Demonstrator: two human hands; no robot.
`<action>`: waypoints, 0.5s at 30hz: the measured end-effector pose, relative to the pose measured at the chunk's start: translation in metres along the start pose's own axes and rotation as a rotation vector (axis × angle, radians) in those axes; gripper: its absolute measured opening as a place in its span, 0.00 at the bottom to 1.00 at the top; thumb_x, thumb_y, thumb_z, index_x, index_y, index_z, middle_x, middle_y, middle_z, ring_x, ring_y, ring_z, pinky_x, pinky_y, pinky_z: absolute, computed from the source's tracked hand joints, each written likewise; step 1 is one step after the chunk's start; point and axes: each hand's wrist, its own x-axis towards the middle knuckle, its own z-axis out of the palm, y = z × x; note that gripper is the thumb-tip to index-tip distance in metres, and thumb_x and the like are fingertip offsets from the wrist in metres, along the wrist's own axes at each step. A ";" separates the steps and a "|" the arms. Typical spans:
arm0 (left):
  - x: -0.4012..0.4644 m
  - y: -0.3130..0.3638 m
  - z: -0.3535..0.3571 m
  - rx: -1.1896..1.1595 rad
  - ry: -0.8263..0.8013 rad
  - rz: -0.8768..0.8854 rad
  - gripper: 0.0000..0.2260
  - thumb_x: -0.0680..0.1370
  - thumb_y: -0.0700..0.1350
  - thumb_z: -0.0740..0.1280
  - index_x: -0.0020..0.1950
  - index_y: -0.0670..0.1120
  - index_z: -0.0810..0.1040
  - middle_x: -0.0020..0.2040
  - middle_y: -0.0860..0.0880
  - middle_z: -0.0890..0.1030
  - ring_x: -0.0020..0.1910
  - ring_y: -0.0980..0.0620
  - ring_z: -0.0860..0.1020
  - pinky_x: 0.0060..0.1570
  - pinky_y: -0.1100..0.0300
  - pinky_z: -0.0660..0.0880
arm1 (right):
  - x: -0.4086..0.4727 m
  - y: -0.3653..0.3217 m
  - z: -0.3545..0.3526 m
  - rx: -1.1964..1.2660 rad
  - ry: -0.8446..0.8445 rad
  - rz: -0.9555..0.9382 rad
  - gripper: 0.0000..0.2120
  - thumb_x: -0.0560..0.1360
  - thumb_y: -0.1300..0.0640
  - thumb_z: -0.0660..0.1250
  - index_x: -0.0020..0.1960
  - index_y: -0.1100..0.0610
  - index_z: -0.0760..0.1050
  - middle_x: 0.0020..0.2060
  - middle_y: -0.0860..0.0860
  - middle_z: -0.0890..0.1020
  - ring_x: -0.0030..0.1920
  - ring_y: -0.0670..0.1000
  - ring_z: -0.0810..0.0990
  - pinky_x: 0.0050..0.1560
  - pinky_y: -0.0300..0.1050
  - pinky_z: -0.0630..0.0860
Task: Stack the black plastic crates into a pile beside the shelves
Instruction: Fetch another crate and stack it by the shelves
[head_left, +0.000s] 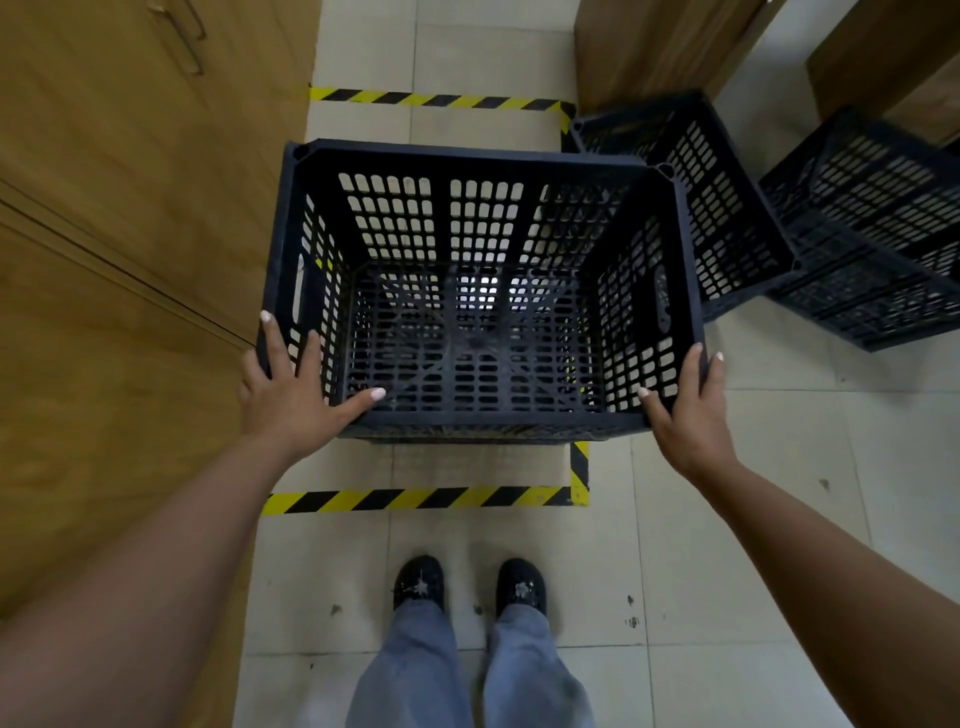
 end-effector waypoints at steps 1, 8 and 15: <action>0.001 0.000 0.001 0.003 -0.002 0.000 0.51 0.62 0.80 0.49 0.78 0.54 0.43 0.75 0.45 0.28 0.74 0.33 0.43 0.70 0.39 0.52 | 0.001 0.000 0.001 -0.007 0.008 -0.009 0.38 0.78 0.47 0.61 0.78 0.52 0.39 0.77 0.57 0.41 0.77 0.57 0.44 0.74 0.51 0.48; 0.000 -0.003 0.002 -0.013 -0.018 0.011 0.51 0.63 0.79 0.47 0.78 0.52 0.42 0.75 0.45 0.27 0.75 0.35 0.39 0.71 0.38 0.49 | -0.003 0.000 0.002 -0.286 0.053 -0.027 0.35 0.79 0.42 0.54 0.78 0.55 0.42 0.77 0.61 0.42 0.77 0.59 0.41 0.75 0.58 0.46; 0.005 -0.002 0.003 0.012 -0.004 0.014 0.52 0.63 0.80 0.46 0.78 0.52 0.40 0.75 0.43 0.27 0.75 0.37 0.35 0.72 0.38 0.45 | -0.004 0.003 0.006 -0.353 0.040 -0.044 0.40 0.74 0.32 0.47 0.78 0.53 0.42 0.77 0.60 0.40 0.77 0.57 0.40 0.74 0.57 0.44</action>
